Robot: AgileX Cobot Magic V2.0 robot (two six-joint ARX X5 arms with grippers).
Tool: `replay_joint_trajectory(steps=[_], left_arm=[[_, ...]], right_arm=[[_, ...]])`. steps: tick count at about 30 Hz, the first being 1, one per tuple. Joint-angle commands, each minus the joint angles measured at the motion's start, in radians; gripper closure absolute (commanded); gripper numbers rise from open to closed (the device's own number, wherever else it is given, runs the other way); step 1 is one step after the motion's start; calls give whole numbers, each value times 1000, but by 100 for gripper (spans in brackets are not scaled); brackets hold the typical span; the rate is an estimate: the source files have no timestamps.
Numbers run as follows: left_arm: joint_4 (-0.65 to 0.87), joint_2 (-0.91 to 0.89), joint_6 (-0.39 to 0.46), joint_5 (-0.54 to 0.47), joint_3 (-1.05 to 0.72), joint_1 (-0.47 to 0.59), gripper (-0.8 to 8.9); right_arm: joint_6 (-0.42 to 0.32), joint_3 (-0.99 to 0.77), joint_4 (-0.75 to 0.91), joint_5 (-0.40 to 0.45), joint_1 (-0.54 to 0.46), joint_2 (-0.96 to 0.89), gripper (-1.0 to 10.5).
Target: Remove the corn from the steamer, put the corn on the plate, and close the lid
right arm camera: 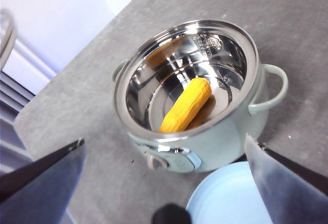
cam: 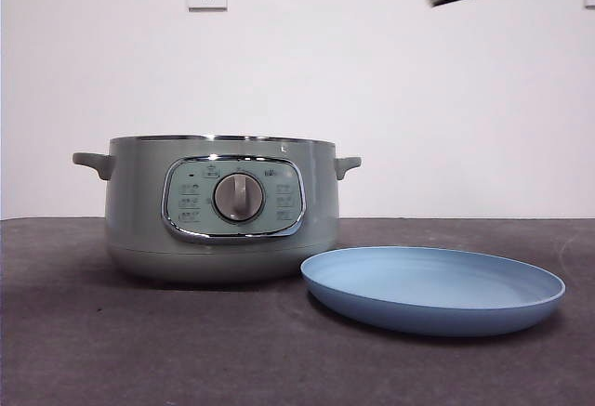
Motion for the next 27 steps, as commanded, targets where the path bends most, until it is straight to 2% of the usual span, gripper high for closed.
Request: replay_joint_trajectory(steps=[1,8,11,14,18,21,27], left_arm=[[39,-31,7,3,3,0,822],[-10,-98,7,2,3,0,822],[-42,-126,7,2,3,0,822],[-62,-160,7,1,3,0,822],[-89,-208,3,1,3,0,822],[-114,-234,3,-1,3,0,822],[-131,-260,3,-2,3,-1,822]], right_arm=[[42,20,33,38,42,58,379],[49,170,37,133,142,250,379],[64,271,35,137,170,346,380],[68,389,9,190,197,444,380],[67,549,-35,218,223,578,380],[65,652,-61,278,242,669,380],[65,778,-66,343,269,819,384]])
